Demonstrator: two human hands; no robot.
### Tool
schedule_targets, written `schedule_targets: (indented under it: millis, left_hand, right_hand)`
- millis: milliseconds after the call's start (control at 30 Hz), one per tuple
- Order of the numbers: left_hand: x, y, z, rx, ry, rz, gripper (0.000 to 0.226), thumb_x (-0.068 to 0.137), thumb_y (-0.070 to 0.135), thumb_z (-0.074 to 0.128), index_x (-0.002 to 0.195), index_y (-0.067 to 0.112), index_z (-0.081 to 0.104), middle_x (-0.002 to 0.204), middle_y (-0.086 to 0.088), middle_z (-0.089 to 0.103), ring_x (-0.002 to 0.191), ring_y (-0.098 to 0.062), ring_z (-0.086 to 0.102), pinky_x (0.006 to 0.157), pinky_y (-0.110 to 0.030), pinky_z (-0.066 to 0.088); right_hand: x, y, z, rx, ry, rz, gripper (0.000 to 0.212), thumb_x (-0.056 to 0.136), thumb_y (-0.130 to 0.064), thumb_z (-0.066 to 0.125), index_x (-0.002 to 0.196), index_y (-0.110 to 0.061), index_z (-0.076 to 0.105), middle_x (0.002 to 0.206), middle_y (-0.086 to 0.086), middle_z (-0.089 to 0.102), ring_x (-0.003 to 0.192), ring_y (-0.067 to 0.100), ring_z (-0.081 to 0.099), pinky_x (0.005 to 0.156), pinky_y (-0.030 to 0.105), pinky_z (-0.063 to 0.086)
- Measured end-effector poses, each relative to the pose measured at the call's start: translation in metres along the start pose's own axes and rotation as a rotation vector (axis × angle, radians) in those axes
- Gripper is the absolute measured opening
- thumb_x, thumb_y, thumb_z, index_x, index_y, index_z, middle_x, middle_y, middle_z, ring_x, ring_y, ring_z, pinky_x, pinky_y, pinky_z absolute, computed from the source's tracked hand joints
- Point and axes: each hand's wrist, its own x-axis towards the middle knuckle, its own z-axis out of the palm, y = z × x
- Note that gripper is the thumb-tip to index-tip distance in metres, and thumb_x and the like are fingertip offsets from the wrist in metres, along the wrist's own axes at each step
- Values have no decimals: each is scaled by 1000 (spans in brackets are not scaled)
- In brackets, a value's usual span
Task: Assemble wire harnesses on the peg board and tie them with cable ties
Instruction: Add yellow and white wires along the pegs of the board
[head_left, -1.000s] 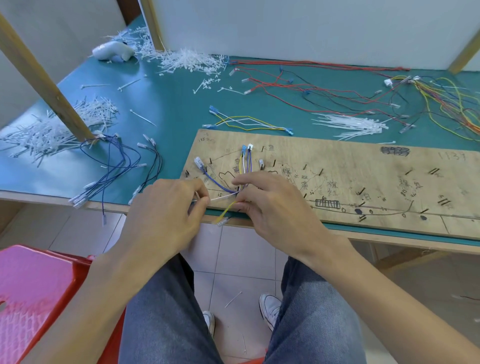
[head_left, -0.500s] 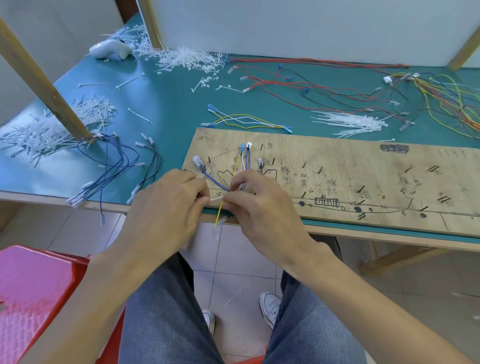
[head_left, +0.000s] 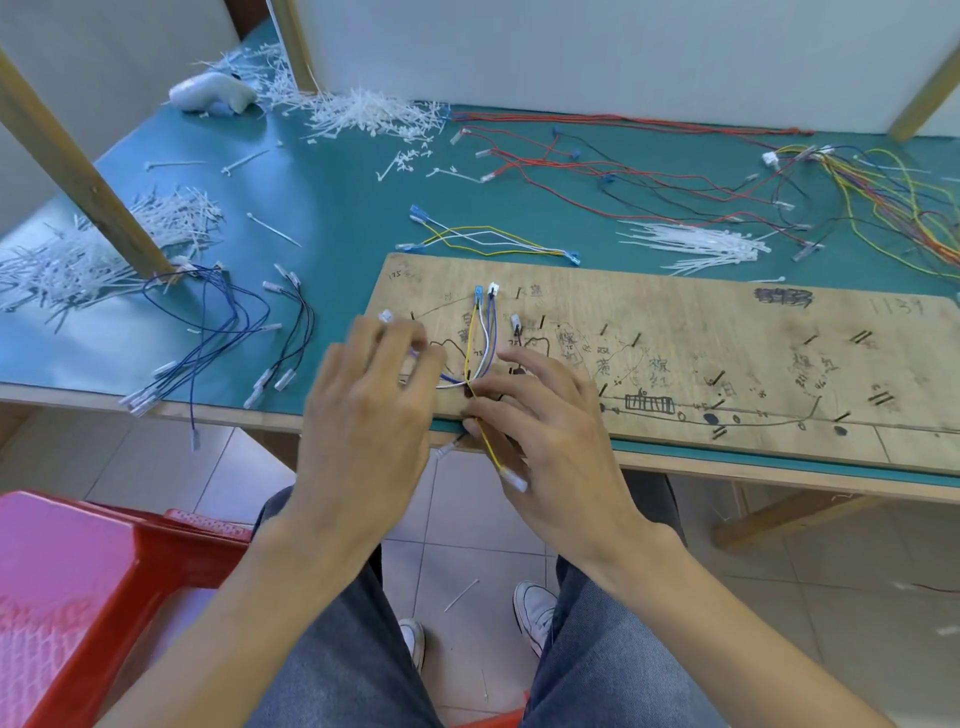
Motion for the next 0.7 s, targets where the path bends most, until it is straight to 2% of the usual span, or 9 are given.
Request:
schedule_targets:
  millis: [133, 200, 267, 333, 400, 467, 600, 700]
  left_hand:
    - [-7, 12, 11, -213, -6, 111, 34, 88, 1, 60, 120, 9, 69, 121, -6, 65, 111, -29, 59, 93, -43, 53]
    - [-8, 11, 11, -251, -24, 98, 35, 90, 7, 51, 119, 8, 72, 117, -5, 69, 110, -27, 61, 89, -43, 57]
    - [-8, 9, 10, -268, -39, 97, 35, 91, 10, 48, 114, 8, 75, 111, -4, 72, 107, -27, 63, 83, -44, 59]
    - [-8, 9, 8, -271, -39, 109, 34, 91, 9, 49, 112, 7, 75, 111, -4, 72, 107, -27, 63, 84, -42, 58]
    - [-7, 9, 6, -263, -42, 116, 33, 88, 7, 49, 110, 7, 74, 119, -5, 69, 114, -27, 60, 91, -39, 54]
    - [-4, 8, 6, -247, -58, 151, 32, 88, 3, 49, 111, 7, 71, 131, -6, 63, 122, -27, 57, 97, -41, 52]
    - [-1, 10, 11, -275, -68, 255, 37, 93, 0, 49, 126, 5, 66, 134, -6, 62, 126, -28, 57, 99, -46, 51]
    - [-1, 14, 11, -334, -16, 250, 22, 105, 15, 53, 121, 9, 68, 123, -2, 65, 118, -25, 60, 95, -44, 52]
  right_hand:
    - [-5, -2, 1, -33, 34, 15, 18, 100, -21, 69, 116, -23, 77, 133, -10, 68, 146, 24, 45, 110, 55, 37]
    - [-7, -1, 0, -30, 73, 29, 17, 102, -24, 67, 115, -25, 78, 130, -8, 68, 143, 26, 47, 107, 54, 38]
    - [-8, 1, -1, -6, 131, 45, 14, 101, -25, 70, 111, -27, 80, 121, -5, 68, 135, 29, 51, 101, 53, 41]
    - [-8, 3, -4, 41, 180, 60, 11, 98, -22, 76, 106, -26, 82, 113, -4, 68, 124, 29, 55, 94, 53, 42]
    - [-7, 4, -8, 59, 206, 101, 16, 90, -14, 84, 102, -25, 83, 103, -7, 69, 109, 26, 56, 85, 54, 43]
    - [-4, 6, -13, 107, 199, 175, 13, 88, -17, 86, 97, -26, 84, 95, -14, 69, 100, 21, 54, 80, 53, 43]
    - [4, 10, -25, 173, 83, 339, 3, 92, -37, 80, 95, -36, 81, 92, -22, 70, 100, 16, 53, 87, 54, 42]
    - [11, 14, -31, 186, 25, 367, 2, 90, -35, 82, 92, -37, 81, 100, -23, 72, 107, 16, 53, 93, 55, 43]
